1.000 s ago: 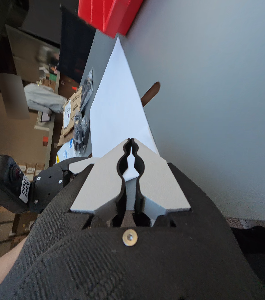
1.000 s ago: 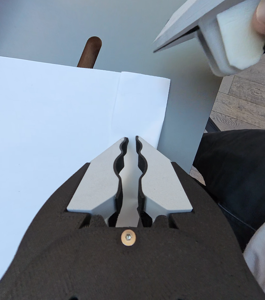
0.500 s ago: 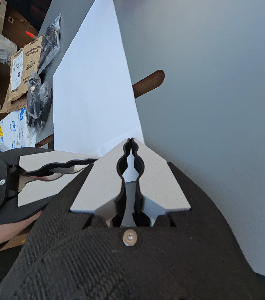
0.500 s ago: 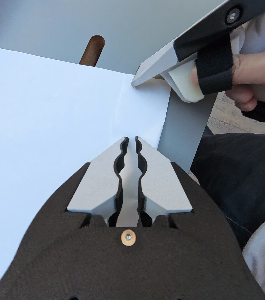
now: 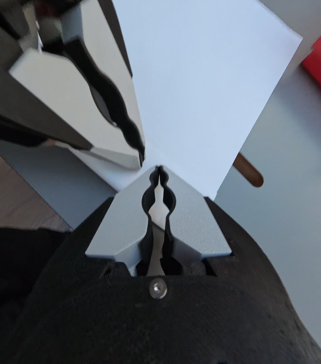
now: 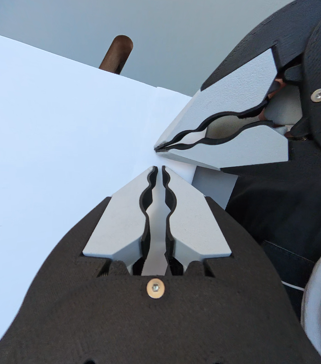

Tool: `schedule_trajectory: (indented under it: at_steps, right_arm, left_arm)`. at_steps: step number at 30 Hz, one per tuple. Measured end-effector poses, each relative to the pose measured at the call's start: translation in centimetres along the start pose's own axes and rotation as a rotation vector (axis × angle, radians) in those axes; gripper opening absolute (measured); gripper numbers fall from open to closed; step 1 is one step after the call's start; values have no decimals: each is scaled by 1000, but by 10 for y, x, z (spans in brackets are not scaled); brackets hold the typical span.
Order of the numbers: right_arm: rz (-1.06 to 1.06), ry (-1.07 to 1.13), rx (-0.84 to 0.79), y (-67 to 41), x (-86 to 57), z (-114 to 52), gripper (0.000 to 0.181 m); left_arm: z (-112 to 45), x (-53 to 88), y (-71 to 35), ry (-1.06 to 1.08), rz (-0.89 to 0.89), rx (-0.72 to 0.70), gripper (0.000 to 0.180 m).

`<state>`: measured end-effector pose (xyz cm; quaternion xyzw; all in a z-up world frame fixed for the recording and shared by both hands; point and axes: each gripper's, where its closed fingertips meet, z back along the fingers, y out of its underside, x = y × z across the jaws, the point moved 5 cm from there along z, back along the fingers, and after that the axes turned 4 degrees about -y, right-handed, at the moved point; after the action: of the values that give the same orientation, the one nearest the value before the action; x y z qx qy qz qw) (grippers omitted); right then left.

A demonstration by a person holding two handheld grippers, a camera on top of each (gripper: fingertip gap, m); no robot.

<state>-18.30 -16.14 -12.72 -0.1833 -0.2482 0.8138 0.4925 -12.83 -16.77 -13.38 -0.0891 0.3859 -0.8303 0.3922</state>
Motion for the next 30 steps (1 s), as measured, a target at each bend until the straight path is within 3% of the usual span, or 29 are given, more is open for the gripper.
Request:
schedule_trajectory:
  at_steps: [6, 14, 24, 27, 29, 30]
  right_arm:
    - [88, 39, 48, 10, 11, 10, 0]
    - [45, -42, 117, 51, 34, 43, 5]
    - [-85, -73, 66, 57, 36, 45, 0]
    - [-59, -41, 59, 58, 38, 45, 0]
    - [-41, -26, 46, 58, 39, 45, 0]
    - [-49, -26, 41, 58, 39, 45, 0]
  left_arm:
    - [0, -4, 2, -72, -76, -33, 0]
    - [1, -3, 3, -66, -86, -68, 0]
    - [1, -3, 3, -36, -108, -71, 0]
    - [1, -3, 3, -29, -211, -73, 0]
    - [10, -7, 2, 5, -384, -92, 0]
    - [19, -10, -4, 41, -507, -171, 0]
